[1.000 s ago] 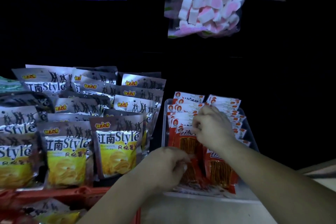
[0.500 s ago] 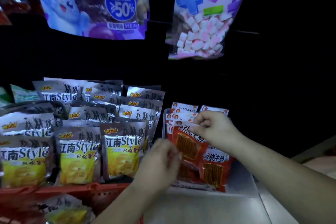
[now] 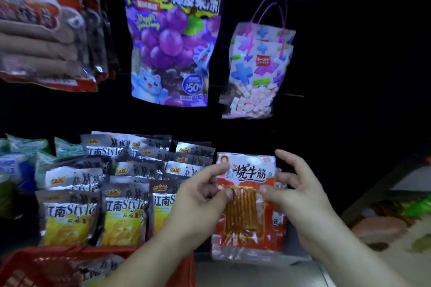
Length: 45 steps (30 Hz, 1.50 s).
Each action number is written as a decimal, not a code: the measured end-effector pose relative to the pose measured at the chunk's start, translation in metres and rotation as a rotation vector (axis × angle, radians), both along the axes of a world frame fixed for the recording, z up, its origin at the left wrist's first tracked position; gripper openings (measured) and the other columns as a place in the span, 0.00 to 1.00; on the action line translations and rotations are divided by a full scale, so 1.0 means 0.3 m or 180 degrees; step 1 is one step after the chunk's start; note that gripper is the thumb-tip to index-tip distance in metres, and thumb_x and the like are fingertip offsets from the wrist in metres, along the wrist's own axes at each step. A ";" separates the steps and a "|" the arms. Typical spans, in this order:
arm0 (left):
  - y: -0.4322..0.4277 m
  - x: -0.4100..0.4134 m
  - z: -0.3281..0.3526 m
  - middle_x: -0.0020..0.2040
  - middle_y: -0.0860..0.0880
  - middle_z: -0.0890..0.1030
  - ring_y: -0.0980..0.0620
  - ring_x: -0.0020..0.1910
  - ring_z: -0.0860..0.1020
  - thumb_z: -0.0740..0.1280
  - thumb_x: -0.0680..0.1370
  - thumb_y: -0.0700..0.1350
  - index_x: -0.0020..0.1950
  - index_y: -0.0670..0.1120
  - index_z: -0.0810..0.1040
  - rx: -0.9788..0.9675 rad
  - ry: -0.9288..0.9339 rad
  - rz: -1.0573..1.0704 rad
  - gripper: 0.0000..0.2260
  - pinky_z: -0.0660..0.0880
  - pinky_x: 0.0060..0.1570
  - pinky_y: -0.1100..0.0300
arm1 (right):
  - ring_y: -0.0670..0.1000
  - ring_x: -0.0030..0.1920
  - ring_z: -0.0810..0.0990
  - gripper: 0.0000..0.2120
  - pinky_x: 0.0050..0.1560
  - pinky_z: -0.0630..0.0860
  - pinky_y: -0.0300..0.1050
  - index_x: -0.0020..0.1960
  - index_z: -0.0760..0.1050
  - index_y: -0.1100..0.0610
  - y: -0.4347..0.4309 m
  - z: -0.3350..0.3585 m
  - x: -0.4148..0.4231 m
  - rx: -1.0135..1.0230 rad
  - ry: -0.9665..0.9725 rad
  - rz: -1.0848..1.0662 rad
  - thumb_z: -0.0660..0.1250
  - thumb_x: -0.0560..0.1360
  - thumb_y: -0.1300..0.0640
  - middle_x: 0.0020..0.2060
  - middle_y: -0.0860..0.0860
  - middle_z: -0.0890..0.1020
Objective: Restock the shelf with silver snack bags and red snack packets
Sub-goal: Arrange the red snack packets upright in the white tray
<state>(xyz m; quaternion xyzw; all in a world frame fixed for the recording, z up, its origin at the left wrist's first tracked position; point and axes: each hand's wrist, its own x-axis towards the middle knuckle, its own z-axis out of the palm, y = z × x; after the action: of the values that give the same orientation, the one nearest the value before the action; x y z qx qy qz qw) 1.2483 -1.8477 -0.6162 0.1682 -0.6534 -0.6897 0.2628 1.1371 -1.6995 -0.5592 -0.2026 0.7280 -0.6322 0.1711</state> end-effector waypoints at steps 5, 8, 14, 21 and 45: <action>-0.006 0.076 0.147 0.29 0.51 0.72 0.53 0.26 0.66 0.71 0.79 0.35 0.68 0.59 0.77 -0.0240 -0.0400 -0.0236 0.24 0.66 0.30 0.61 | 0.53 0.58 0.85 0.41 0.60 0.81 0.62 0.68 0.69 0.29 -0.030 -0.007 0.135 -0.0123 -0.0049 -0.0244 0.75 0.73 0.70 0.59 0.49 0.84; -0.006 0.133 0.189 0.39 0.44 0.81 0.48 0.32 0.74 0.70 0.79 0.34 0.69 0.59 0.76 -0.0371 -0.0665 -0.0374 0.25 0.76 0.35 0.51 | 0.55 0.60 0.83 0.42 0.60 0.80 0.62 0.67 0.67 0.25 -0.043 -0.006 0.170 -0.0096 0.0296 -0.0311 0.76 0.73 0.66 0.63 0.47 0.81; -0.004 0.234 0.243 0.44 0.57 0.86 0.54 0.40 0.85 0.72 0.78 0.34 0.71 0.58 0.74 -0.0177 -0.0847 -0.0192 0.26 0.83 0.45 0.59 | 0.49 0.43 0.87 0.30 0.48 0.83 0.61 0.57 0.76 0.33 -0.069 -0.003 0.157 -0.0064 0.0545 0.0194 0.77 0.72 0.66 0.47 0.43 0.84; 0.036 0.274 0.224 0.31 0.51 0.80 0.55 0.24 0.70 0.73 0.78 0.38 0.65 0.63 0.75 -0.0333 -0.1138 0.0131 0.24 0.70 0.30 0.63 | 0.48 0.44 0.86 0.23 0.47 0.85 0.55 0.54 0.79 0.37 -0.096 -0.022 0.151 0.0275 0.0287 0.0692 0.80 0.70 0.62 0.53 0.42 0.82; 0.034 0.266 0.183 0.66 0.66 0.77 0.67 0.63 0.76 0.78 0.71 0.60 0.72 0.67 0.71 -0.0917 -0.0594 0.0186 0.32 0.75 0.59 0.66 | 0.49 0.55 0.86 0.31 0.49 0.83 0.43 0.63 0.80 0.45 -0.104 -0.029 0.222 -0.0442 0.0266 0.1073 0.65 0.76 0.78 0.57 0.44 0.86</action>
<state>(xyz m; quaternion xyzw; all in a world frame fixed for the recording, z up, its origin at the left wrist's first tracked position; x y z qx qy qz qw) 1.3280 -1.8375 -0.5614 0.2110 -0.7619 -0.5624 0.2423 1.2038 -1.7308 -0.5678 -0.3592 0.6448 -0.6344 0.2298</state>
